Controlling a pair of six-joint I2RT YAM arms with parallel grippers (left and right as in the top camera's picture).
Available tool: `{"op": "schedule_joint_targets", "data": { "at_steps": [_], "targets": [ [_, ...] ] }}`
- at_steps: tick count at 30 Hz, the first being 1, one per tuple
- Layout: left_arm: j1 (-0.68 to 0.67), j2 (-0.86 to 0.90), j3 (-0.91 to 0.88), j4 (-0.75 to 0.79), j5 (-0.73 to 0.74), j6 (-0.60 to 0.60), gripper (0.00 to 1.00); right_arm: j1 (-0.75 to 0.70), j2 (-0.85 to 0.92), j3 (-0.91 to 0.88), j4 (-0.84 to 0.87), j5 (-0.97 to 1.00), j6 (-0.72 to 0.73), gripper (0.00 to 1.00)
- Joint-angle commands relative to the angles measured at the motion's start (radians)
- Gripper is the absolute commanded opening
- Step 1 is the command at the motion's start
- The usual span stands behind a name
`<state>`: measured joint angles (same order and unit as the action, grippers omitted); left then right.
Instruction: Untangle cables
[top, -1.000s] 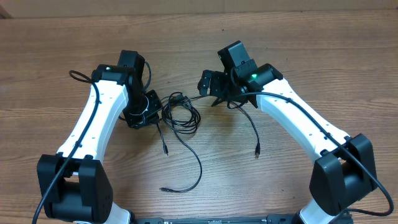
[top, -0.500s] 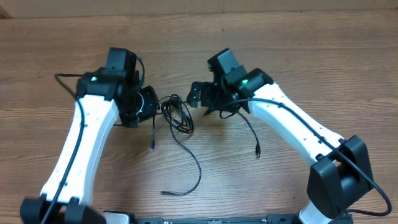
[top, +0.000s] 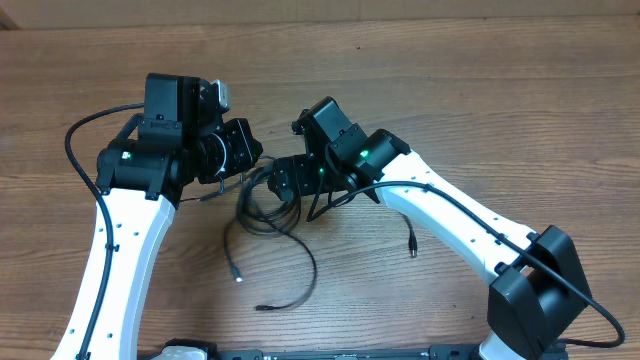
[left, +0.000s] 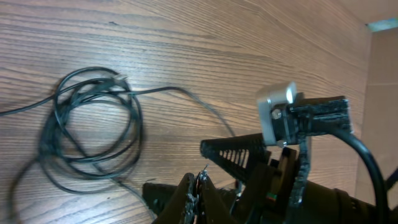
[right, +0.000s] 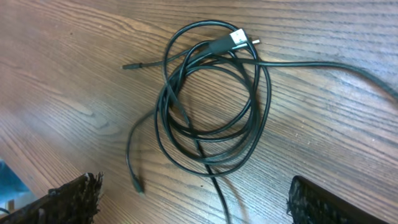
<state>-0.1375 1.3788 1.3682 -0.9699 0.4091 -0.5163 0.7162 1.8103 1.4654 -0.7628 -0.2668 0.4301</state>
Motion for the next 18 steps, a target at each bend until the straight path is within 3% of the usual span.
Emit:
{"op": "schedule_joint_targets", "data": {
  "at_steps": [1,8,9,11,14,18],
  "targets": [
    [-0.005,-0.016,0.023,0.011,0.029,0.003,0.04,0.001,0.008,-0.007,0.006,-0.023,-0.047,0.94],
    [-0.005,-0.016,0.023,-0.001,-0.015,0.003,0.05,0.001,0.008,-0.007,-0.002,0.03,-0.046,0.94],
    [-0.005,-0.016,0.023,-0.008,-0.036,0.003,0.08,0.001,0.008,-0.007,-0.006,0.046,-0.046,0.94],
    [-0.005,-0.016,0.023,-0.029,-0.089,0.003,0.27,0.001,0.008,-0.007,-0.013,0.066,-0.046,0.95],
    [-0.005,-0.016,0.022,-0.066,-0.159,0.003,0.45,0.001,0.008,-0.007,-0.016,0.101,-0.046,1.0],
    [-0.005,-0.016,0.022,-0.095,-0.243,0.004,0.8,0.001,0.008,-0.007,-0.024,0.137,-0.045,1.0]
  ]
}}
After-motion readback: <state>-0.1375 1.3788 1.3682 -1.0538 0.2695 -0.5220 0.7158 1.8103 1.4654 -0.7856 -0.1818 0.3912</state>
